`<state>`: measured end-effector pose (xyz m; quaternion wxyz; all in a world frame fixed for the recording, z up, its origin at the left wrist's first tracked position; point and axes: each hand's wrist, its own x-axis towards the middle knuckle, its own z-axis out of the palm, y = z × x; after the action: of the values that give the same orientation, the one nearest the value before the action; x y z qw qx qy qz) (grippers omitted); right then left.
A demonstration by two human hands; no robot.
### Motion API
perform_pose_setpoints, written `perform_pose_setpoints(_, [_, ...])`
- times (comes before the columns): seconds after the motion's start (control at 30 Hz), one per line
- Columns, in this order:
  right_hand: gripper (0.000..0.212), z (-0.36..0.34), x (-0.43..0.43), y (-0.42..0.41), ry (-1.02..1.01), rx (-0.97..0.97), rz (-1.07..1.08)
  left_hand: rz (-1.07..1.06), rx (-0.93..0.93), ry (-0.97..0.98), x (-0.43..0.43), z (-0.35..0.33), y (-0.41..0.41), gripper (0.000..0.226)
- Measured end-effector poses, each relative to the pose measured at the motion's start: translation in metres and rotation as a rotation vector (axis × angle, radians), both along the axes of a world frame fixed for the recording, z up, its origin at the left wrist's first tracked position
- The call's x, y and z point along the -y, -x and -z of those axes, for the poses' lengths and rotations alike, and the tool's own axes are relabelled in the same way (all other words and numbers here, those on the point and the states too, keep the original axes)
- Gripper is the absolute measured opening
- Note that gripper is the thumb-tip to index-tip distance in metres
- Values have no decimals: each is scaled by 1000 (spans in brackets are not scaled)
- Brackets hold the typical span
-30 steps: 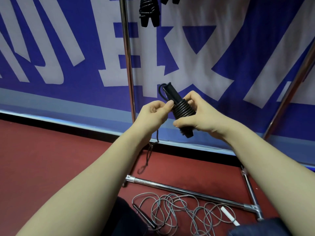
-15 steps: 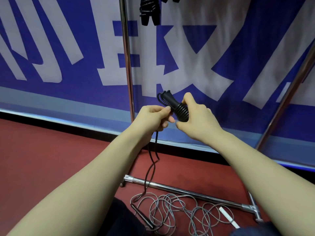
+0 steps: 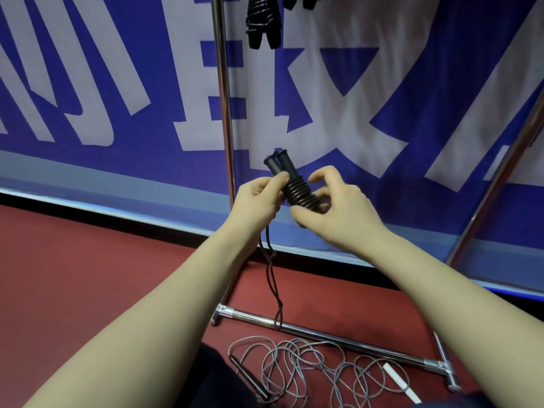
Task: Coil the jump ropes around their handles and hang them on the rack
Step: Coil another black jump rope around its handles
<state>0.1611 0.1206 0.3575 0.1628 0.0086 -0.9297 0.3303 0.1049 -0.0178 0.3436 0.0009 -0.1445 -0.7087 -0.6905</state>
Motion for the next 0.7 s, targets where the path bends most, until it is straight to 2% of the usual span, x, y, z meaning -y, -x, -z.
perform_pose_setpoints(0.1, [44,-3,-7,-3,491,129,-242,128,-42,-3,4,-1,-3,43])
perform_pose_setpoints(0.2, [63,-7,-15,-4,774,230,-395,265,-73,-21,4,-1,-6,49])
perform_pose_setpoints(0.27, [64,-10,-20,-6,767,235,-438,347,-79,-30,7,-1,-5,46])
perform_pose_setpoints(0.37, [49,-13,-21,-11,636,164,-440,370,-52,-27,9,-1,-4,33])
perform_pose_setpoints(0.53, [48,-12,-17,-9,566,76,-306,250,69,-40,7,-4,0,31])
perform_pose_setpoints(0.63, [42,-15,-17,-7,625,60,-313,238,119,-55,8,-6,1,40])
perform_pose_setpoints(0.7, [34,-17,-19,-7,695,71,-353,337,148,-112,11,-7,1,23])
